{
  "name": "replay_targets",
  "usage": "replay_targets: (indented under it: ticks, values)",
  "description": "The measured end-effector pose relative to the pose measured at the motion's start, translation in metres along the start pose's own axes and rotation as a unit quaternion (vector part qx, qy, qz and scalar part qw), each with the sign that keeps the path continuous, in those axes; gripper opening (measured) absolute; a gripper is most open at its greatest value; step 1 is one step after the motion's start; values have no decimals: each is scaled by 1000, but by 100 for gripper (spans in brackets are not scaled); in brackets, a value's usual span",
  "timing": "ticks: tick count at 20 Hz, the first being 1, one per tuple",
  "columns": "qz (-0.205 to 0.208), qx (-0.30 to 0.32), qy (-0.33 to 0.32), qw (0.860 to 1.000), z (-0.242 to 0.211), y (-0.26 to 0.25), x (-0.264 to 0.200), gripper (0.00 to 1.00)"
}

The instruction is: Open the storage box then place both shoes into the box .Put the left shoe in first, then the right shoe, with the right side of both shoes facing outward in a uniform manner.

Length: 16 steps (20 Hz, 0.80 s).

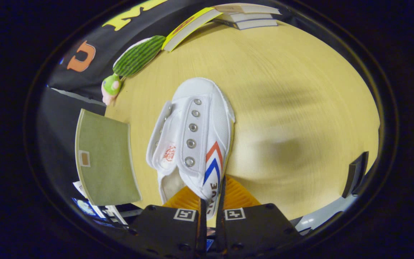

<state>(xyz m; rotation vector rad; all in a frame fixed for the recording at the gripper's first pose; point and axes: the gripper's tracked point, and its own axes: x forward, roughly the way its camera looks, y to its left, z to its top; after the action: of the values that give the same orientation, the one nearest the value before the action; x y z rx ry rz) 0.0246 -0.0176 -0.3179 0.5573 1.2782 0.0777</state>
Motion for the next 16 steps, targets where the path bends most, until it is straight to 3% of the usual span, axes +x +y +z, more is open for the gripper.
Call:
replay_targets:
  ticks: [2, 8, 16]
  values:
    - [27, 22, 4, 999, -1, 6, -1, 8]
    - [78, 31, -11, 996, 6, 11, -12, 7]
    - [103, -60, -25, 993, 14, 8, -10, 7]
